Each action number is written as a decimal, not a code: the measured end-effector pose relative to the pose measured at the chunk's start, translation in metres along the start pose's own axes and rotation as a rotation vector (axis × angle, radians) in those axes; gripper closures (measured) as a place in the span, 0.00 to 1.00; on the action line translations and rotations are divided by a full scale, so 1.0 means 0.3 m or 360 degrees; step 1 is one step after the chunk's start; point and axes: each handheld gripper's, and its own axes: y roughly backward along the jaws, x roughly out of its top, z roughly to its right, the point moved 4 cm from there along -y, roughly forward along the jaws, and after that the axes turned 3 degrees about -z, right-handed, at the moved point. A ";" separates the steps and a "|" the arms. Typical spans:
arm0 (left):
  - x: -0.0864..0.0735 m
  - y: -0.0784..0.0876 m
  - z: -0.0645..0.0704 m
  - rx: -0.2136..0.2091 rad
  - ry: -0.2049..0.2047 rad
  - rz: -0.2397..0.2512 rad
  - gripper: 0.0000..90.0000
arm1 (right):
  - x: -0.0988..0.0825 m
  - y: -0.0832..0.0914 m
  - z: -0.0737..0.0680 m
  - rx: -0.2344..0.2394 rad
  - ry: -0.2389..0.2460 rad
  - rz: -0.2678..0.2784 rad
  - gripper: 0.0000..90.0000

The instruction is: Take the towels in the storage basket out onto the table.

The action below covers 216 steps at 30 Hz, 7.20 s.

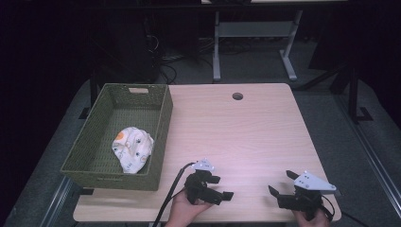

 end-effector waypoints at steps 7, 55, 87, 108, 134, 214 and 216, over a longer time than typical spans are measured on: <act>0.002 0.001 -0.007 0.0020 -0.0030 -0.0017 0.19 | -0.004 0.004 0.008 -0.0002 -0.0008 0.0000 0.15; 0.275 0.229 -0.056 -0.0021 0.0083 0.0233 0.19 | -0.004 0.008 -0.013 -0.0017 0.0009 -0.0018 0.16; 0.308 0.612 -0.191 -0.0103 0.0268 0.0314 0.19 | -0.001 0.000 -0.016 -0.0027 0.0028 -0.0027 0.16; 0.254 0.785 -0.330 0.0064 0.0376 0.0352 0.19 | -0.003 -0.002 -0.014 -0.0025 0.0025 -0.0035 0.16; 0.120 0.866 -0.567 0.0573 0.0581 0.0121 0.24 | -0.005 -0.003 -0.010 -0.0033 0.0022 -0.0037 0.16; 0.050 0.738 -0.719 0.1072 0.0590 -0.0839 0.83 | -0.005 0.006 -0.006 -0.0044 0.0027 -0.0016 0.15; 0.057 0.746 -0.709 0.1079 0.0564 -0.0825 0.83 | -0.005 0.004 -0.008 -0.0045 0.0035 -0.0021 0.15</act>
